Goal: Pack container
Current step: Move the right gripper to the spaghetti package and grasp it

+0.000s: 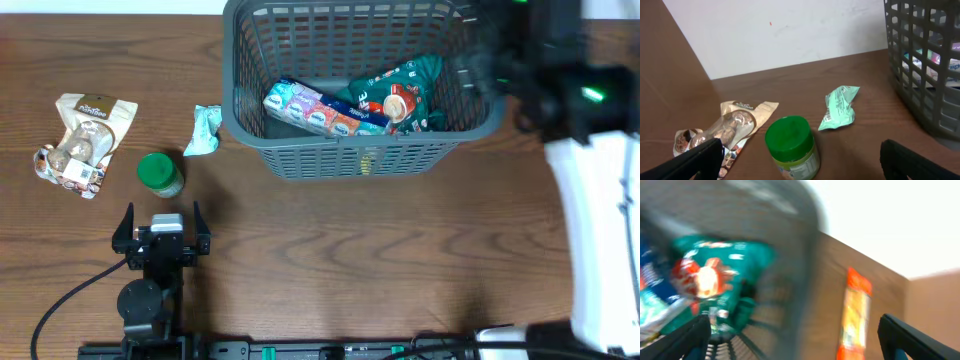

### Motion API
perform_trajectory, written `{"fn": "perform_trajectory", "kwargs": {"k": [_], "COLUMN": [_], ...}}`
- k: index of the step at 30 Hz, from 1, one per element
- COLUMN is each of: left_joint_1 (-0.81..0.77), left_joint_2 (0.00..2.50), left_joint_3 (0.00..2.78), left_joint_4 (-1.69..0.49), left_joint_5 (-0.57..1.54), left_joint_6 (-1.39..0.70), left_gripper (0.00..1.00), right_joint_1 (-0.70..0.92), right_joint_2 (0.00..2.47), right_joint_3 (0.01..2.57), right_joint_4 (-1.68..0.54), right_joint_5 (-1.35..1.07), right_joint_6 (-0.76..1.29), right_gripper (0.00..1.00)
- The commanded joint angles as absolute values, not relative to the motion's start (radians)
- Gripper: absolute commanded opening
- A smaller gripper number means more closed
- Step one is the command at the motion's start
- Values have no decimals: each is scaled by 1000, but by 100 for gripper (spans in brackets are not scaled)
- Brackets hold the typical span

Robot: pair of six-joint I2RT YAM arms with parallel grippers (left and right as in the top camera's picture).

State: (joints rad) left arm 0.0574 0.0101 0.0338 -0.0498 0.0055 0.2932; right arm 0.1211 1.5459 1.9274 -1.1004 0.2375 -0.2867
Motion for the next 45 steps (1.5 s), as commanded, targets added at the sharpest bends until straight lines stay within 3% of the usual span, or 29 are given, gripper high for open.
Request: {"fn": "perform_trajectory", "kwargs": {"k": [1,9,19,35,45], "left_joint_1": [60,60,60,60,60], "left_joint_2": [4,4,4,4,4], "left_joint_3": [4,4,4,4,4], "left_joint_4": [-69,-69,-69,-69,-69], "left_joint_5": [8,8,8,8,8], "left_joint_6": [306,306,306,306,306], "left_gripper": [98,99,99,99,99], "right_joint_1": [10,-293,-594,-635,-632], "right_joint_2": [1462,1427,1544,1982,2093], "right_joint_3": [1951,1950,1948,1948,1948], "right_joint_4": [-1137,-1277,-1294,-1201,-1009], "right_joint_5": [329,321,123,127,106], "right_joint_6": [-84,-185,-170,-237,-377], "right_gripper": [90,98,99,99,99]}}
